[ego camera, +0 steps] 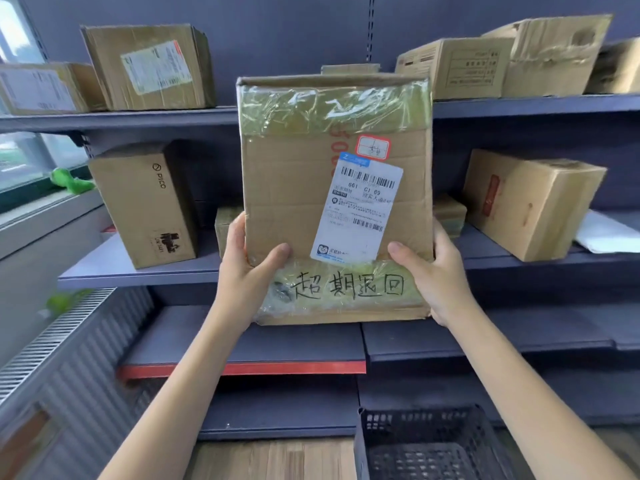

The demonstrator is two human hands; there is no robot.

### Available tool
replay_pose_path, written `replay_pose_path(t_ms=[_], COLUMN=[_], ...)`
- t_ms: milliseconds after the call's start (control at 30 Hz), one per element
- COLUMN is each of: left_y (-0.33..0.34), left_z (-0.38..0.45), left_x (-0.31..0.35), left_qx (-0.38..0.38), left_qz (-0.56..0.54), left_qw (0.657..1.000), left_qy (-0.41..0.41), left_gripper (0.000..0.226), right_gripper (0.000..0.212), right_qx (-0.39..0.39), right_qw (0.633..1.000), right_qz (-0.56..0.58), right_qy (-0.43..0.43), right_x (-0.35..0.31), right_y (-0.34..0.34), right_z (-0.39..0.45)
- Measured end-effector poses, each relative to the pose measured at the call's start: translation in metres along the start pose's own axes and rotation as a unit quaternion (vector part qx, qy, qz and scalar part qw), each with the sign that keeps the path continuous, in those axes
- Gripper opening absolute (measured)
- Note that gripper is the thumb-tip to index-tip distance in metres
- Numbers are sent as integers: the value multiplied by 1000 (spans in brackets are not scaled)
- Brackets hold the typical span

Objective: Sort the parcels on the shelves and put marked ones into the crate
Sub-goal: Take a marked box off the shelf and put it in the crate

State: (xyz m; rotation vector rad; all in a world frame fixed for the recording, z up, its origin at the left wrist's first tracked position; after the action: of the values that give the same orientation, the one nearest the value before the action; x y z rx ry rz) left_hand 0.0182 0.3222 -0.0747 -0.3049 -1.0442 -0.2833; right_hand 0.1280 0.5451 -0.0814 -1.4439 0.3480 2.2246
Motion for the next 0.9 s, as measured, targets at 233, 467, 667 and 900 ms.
replay_pose_path(t_ms=[233, 467, 667, 900], left_y=[15, 26, 73, 160], left_z=[-49, -104, -124, -133], left_x=[-29, -68, -105, -164], left_qx=[-33, -45, -77, -69], left_qz=[-10, -16, -22, 10], left_qw=[999, 992, 983, 968], left_qy=[-41, -113, -167, -242], left_gripper=[52, 49, 49, 51], right_gripper=[62, 60, 51, 42], right_qx=[25, 26, 47, 52], right_qw=[998, 990, 981, 966], right_qz=[-24, -35, -35, -35], right_qy=[62, 130, 185, 251], right_x=[20, 59, 106, 182], right_y=[-13, -22, -59, -129], right_z=[-63, -120, -144, -140])
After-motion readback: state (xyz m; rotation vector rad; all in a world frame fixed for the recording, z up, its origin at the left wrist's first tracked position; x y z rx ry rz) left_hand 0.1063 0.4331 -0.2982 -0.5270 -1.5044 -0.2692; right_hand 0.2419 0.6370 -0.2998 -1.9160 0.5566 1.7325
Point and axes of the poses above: each hand's wrist, its own z-axis towards the middle knuckle, its own y-axis out of the palm, x = y × z, the point moved 5 cm from there along z, towards the middle knuckle, and after that the axes turned 5 degrees about -x, right-handed, at the moved point
